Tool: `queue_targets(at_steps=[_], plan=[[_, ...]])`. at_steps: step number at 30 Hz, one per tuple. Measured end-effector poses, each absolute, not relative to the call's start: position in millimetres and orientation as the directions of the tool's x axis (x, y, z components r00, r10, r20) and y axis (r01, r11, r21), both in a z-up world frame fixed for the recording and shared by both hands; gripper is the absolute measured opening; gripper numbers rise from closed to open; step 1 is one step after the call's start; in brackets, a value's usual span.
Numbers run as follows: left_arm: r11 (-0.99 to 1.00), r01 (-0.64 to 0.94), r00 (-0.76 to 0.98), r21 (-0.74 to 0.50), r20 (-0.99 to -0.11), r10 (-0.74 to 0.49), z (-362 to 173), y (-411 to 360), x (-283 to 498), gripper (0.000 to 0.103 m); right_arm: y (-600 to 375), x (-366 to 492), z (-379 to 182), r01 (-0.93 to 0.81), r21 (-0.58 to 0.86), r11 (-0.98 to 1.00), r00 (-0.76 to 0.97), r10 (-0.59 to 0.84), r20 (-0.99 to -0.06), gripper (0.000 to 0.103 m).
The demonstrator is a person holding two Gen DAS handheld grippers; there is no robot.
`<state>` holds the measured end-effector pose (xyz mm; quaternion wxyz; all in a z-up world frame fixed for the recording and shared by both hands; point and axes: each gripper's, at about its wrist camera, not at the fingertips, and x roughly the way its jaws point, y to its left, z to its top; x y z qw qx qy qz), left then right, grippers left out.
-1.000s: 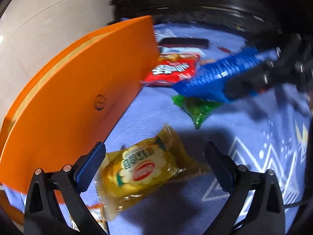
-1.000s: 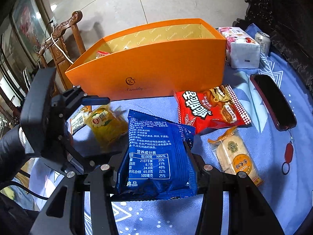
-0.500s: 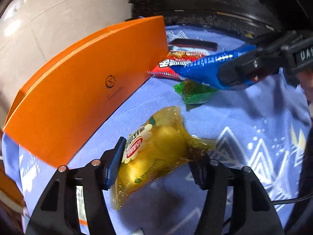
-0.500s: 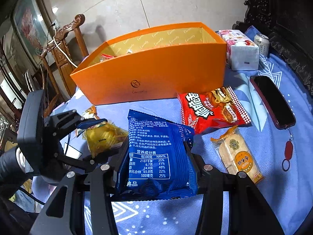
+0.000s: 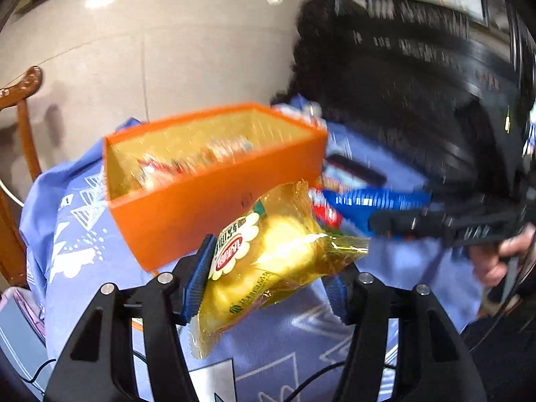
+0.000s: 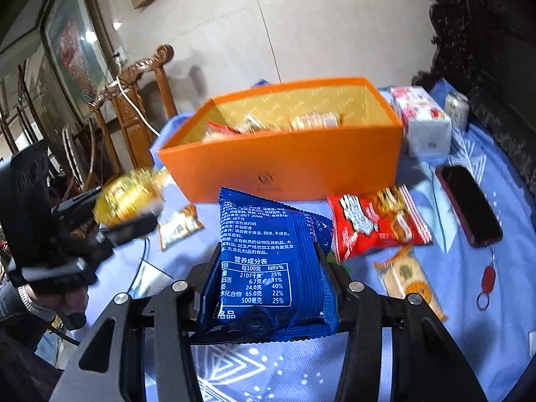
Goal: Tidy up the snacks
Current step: 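Grasp the yellow cake bag with the left gripper while the right holds the blue pack, then carry both packs over the orange box and open both grippers to drop them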
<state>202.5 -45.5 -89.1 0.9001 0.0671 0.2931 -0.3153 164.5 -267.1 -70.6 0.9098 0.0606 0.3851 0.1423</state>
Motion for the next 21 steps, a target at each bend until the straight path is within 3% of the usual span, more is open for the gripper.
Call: queue_targets(at_steps=[6, 13, 14, 15, 16, 18, 21], plan=[[0.817, 0.563, 0.693, -0.127, -0.465, -0.551, -34.3, -28.7, 230.1, 0.058, -270.3, 191.1, -25.9, -0.24, 0.215, 0.947, 0.74, 0.322, -0.591, 0.05], [0.841, 0.533, 0.758, -0.095, -0.389, -0.524, 16.7, -37.4, 281.9, 0.058, -274.3, 253.5, 24.1, -0.259, 0.198, 0.945, 0.815, 0.324, -0.48, 0.05], [0.849, 0.522, 0.771, -0.079, -0.383, -0.509, 22.1, -40.8, 291.2, 0.059, -275.0, 261.5, 28.6, -0.261, 0.192, 0.946, 0.822, 0.322, -0.47, 0.05], [0.862, 0.501, 0.786, -0.069, -0.38, -0.487, 26.8, -43.7, 303.5, 0.069, -273.9, 269.7, 32.8, -0.261, 0.183, 0.948, 0.831, 0.317, -0.457, 0.051], [0.877, 0.476, 0.8, -0.065, -0.382, -0.463, 29.6, -44.5, 315.9, 0.099, -271.9, 282.8, 37.2, -0.26, 0.166, 0.951, 0.838, 0.307, -0.451, 0.056], [0.921, 0.383, 0.844, -0.067, -0.379, -0.379, 36.5, -41.5, 329.8, 0.099, -269.5, 290.2, 42.1, -0.228, 0.146, 0.963, 0.849, 0.27, -0.453, 0.077], [0.918, 0.374, 0.845, -0.13, -0.359, -0.396, 42.5, -27.1, 319.3, 0.099, -272.9, 270.3, 50.1, -0.229, 0.135, 0.964, 0.883, 0.264, -0.388, 0.091]])
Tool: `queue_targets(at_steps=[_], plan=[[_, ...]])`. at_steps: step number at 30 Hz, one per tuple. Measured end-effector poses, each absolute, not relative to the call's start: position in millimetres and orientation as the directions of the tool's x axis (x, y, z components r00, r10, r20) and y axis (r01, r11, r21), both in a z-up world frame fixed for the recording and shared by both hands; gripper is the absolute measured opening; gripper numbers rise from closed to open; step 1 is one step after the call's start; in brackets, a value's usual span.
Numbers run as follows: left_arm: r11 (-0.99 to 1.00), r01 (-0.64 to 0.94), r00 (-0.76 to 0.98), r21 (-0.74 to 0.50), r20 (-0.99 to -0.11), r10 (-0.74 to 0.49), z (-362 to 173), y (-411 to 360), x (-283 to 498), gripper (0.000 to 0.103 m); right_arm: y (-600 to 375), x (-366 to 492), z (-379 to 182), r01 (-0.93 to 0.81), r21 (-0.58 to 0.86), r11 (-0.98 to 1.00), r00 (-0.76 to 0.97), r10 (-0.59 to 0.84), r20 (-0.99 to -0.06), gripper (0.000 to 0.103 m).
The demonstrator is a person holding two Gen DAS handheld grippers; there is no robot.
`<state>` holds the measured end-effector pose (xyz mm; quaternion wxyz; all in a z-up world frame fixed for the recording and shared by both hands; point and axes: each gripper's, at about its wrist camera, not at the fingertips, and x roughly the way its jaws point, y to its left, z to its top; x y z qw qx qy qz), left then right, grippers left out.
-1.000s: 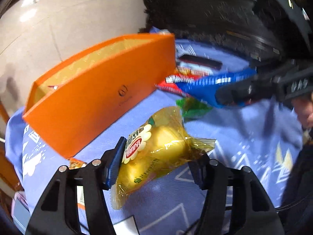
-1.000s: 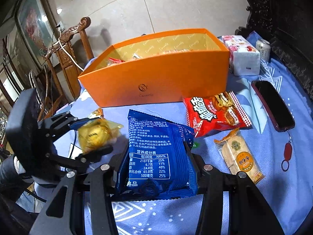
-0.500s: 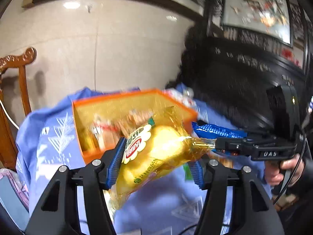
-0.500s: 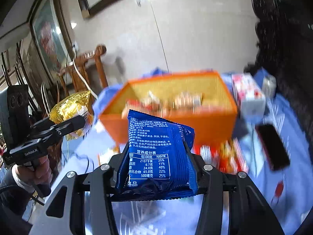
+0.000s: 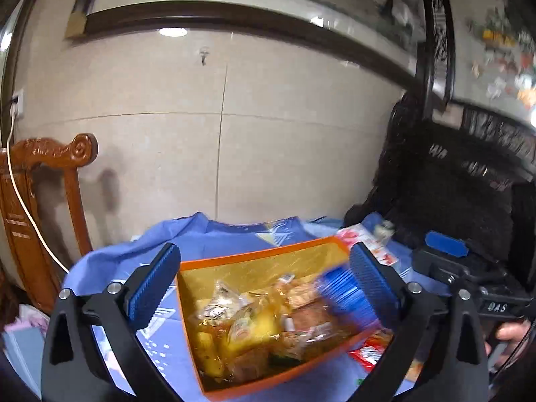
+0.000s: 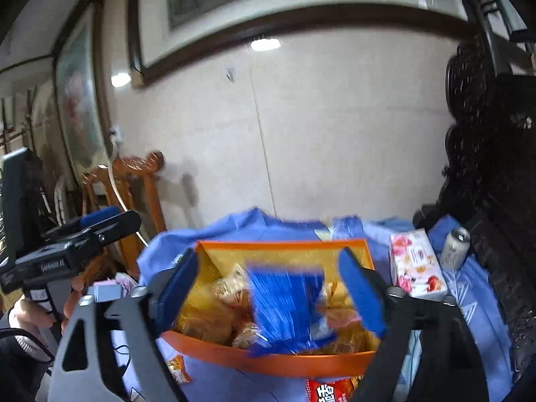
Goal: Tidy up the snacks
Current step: 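Carry both packs over the orange box and open both grippers to drop them, then grasp the red chip bag with the right gripper while the left grasps the orange-edged packet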
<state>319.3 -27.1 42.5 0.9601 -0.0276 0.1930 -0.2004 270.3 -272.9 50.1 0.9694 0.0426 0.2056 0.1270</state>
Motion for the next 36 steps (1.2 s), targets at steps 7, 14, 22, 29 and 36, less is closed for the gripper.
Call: queue_targets(at_steps=[7, 14, 22, 29, 36], plan=[[0.933, 0.329, 0.838, -0.145, -0.41, -0.359, 2.6, -0.3, 274.9, 0.099, -288.8, 225.0, 11.8, -0.185, 0.074, 0.98, 0.861, 0.198, -0.469, 0.092], [0.938, 0.312, 0.791, -0.154, -0.505, -0.346, -56.4, 7.4, 232.2, 0.099, -323.9, 186.4, -47.9, -0.065, 0.129, 0.99, 0.797, 0.129, -0.59, 0.093], [0.932, 0.338, 0.753, -0.127, -0.557, -0.349, -83.2, 1.0, 204.6, 0.099, -323.9, 201.7, -92.1, -0.069, 0.059, 0.996, 0.71, 0.091, -0.698, 0.094], [0.94, 0.308, 0.755, -0.149, -0.563, -0.336, -83.4, 9.3, 209.8, 0.099, -306.4, 261.4, -134.7, -0.14, -0.063, 0.988, 0.587, 0.032, -0.809, 0.096], [0.946, 0.288, 0.745, -0.147, -0.586, -0.318, -94.5, 15.3, 217.5, 0.099, -312.6, 299.1, -164.6, -0.149, -0.097, 0.984, 0.5, -0.01, -0.866, 0.099]])
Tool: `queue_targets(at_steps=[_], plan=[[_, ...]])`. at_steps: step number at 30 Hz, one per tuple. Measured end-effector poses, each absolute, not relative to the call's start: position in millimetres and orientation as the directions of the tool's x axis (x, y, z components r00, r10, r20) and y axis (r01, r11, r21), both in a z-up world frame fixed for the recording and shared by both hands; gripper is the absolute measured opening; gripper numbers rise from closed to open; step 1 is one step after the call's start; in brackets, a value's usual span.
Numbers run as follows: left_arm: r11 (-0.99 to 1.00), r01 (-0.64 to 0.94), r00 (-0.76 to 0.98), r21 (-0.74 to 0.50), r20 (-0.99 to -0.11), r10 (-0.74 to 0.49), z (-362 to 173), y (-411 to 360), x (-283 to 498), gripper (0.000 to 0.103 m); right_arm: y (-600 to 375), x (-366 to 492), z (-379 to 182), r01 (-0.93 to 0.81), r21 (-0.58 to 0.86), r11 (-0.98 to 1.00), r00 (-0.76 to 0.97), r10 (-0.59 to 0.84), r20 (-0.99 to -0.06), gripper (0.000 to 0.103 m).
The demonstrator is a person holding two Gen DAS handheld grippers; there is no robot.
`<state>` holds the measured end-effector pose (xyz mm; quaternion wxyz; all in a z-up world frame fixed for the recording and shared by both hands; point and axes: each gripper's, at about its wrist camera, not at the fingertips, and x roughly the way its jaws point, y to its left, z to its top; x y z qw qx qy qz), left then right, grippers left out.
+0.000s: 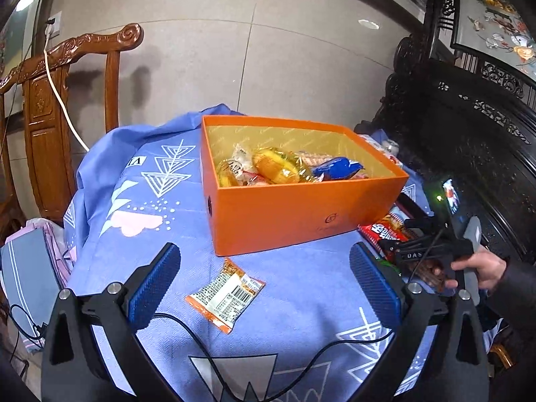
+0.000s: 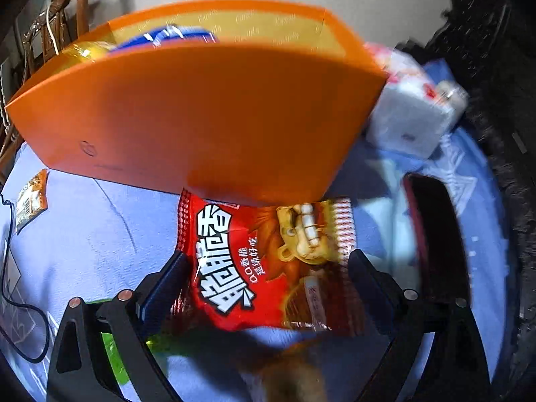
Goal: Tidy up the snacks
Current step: 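Grasp the red chip bag with the right gripper while the left grasps the orange-edged packet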
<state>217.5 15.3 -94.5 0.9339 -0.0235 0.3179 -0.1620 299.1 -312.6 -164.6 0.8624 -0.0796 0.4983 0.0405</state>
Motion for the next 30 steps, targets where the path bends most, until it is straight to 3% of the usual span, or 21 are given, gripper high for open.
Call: queue_targets(at_steps=[9, 15, 18, 22, 30], plan=[[0.944, 0.304, 0.703, -0.128, -0.638, -0.313, -125.6, 12.3, 230.2, 0.099, -318.7, 309.5, -180.7, -0.133, -0.003, 0.991, 0.446, 0.057, -0.893, 0.099], [0.941, 0.32, 0.662, -0.106, -0.686, -0.302, -158.3, 11.5, 254.6, 0.099, -309.9, 304.5, -172.8, -0.175, -0.006, 0.985, 0.449, 0.075, -0.89, 0.07], [0.932, 0.343, 0.632, -0.114, -0.707, -0.319, -174.6, 11.1, 269.7, 0.099, -312.1, 299.0, -167.5, -0.166, 0.027, 0.986, 0.454, 0.101, -0.885, 0.064], [0.921, 0.382, 0.606, -0.074, -0.732, -0.31, -187.3, 6.8, 279.5, 0.099, -314.3, 284.7, -158.1, -0.156, 0.095, 0.983, 0.469, 0.159, -0.869, 0.048], [0.885, 0.464, 0.534, -0.041, -0.784, -0.317, -211.4, 5.1, 291.0, 0.099, -312.4, 265.2, -148.8, -0.139, 0.144, 0.98, 0.478, 0.194, -0.857, 0.043]])
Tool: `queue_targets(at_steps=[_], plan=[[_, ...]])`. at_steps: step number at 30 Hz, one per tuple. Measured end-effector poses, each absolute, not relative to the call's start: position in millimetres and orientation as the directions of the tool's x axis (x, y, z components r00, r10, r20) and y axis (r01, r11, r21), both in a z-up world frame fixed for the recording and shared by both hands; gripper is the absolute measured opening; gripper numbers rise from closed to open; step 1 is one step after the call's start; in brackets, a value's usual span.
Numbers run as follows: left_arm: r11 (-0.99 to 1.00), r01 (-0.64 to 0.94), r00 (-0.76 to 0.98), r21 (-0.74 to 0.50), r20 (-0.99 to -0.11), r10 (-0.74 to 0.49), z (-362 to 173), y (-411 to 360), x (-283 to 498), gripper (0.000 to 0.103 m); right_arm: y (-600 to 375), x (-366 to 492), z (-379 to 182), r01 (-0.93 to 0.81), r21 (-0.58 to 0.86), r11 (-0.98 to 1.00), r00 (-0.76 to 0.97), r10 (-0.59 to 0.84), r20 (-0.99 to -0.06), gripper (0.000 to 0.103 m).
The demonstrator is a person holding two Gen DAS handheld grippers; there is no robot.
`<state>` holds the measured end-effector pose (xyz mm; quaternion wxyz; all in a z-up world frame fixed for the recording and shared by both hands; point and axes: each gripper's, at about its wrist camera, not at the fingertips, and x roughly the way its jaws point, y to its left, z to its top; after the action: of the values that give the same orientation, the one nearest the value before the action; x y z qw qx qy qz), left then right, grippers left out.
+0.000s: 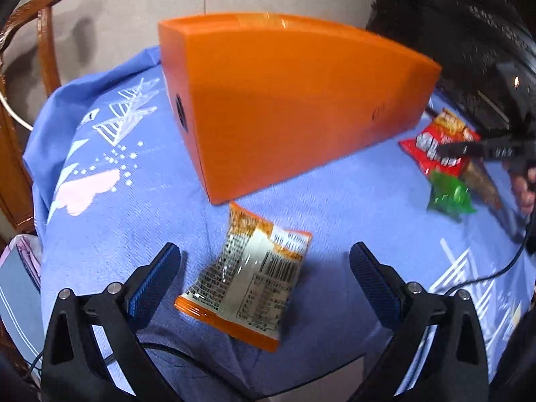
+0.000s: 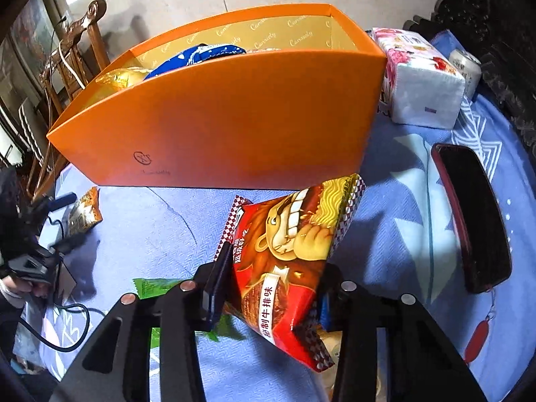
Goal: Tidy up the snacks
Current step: 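Grasp the red chip bag with the right gripper while the left grasps the orange-edged packet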
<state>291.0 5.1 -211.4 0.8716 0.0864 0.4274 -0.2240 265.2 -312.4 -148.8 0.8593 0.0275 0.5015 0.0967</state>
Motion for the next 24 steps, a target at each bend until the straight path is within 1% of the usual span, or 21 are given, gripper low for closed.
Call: queue_targets(at_steps=[2, 5, 7, 8, 9, 10, 11, 13, 15, 17, 19, 24], plan=[[0.877, 0.477, 0.51, -0.061, -0.794, -0.333, -213.6, 4.4, 296.6, 0.099, -317.4, 266.7, -150.2, -0.123, 0.185, 0.975, 0.468, 0.222, -0.855, 0.043], [0.867, 0.495, 0.501, -0.058, -0.796, -0.339, -214.6, 1.6, 298.6, 0.099, -318.4, 270.3, -156.1, -0.129, 0.235, 0.963, 0.431, 0.268, -0.862, 0.048], [0.866, 0.498, 0.503, -0.043, -0.799, -0.328, -214.9, -0.3, 298.2, 0.099, -315.5, 271.8, -158.5, -0.133, 0.226, 0.965, 0.423, 0.262, -0.868, 0.048], [0.868, 0.496, 0.508, -0.033, -0.799, -0.321, -214.7, -1.4, 297.7, 0.096, -312.6, 271.5, -158.8, -0.137, 0.219, 0.966, 0.424, 0.257, -0.869, 0.048], [0.869, 0.495, 0.519, -0.021, -0.795, -0.315, -213.4, -1.4, 297.4, 0.084, -308.3, 275.7, -156.1, -0.141, 0.217, 0.966, 0.426, 0.257, -0.867, 0.046], [0.87, 0.492, 0.528, -0.013, -0.791, -0.31, -212.1, -1.7, 296.0, 0.069, -304.8, 275.4, -153.9, -0.146, 0.213, 0.966, 0.432, 0.256, -0.865, 0.044], [0.874, 0.486, 0.538, -0.003, -0.787, -0.301, -210.4, 0.4, 295.9, 0.064, -300.7, 272.3, -152.4, -0.151, 0.209, 0.966, 0.436, 0.255, -0.863, 0.043], [0.882, 0.471, 0.545, -0.015, -0.781, -0.304, -207.5, 7.3, 296.7, 0.047, -297.2, 263.8, -147.5, -0.158, 0.214, 0.964, 0.448, 0.263, -0.855, 0.039], [0.885, 0.465, 0.546, -0.027, -0.778, -0.311, -206.7, 10.5, 293.4, 0.044, -301.6, 259.7, -143.6, -0.157, 0.221, 0.962, 0.457, 0.27, -0.848, 0.037], [0.881, 0.473, 0.551, -0.013, -0.776, -0.307, -206.1, 9.0, 286.9, 0.042, -303.8, 251.5, -139.2, -0.153, 0.235, 0.96, 0.469, 0.28, -0.838, 0.034], [0.878, 0.478, 0.557, -0.003, -0.772, -0.306, -205.0, 6.5, 279.6, 0.041, -304.9, 244.1, -135.0, -0.146, 0.25, 0.957, 0.483, 0.29, -0.826, 0.029], [0.886, 0.463, 0.568, -0.027, -0.759, -0.319, -199.0, 7.6, 264.0, 0.041, -314.0, 229.9, -127.6, -0.13, 0.264, 0.956, 0.506, 0.292, -0.812, 0.027]])
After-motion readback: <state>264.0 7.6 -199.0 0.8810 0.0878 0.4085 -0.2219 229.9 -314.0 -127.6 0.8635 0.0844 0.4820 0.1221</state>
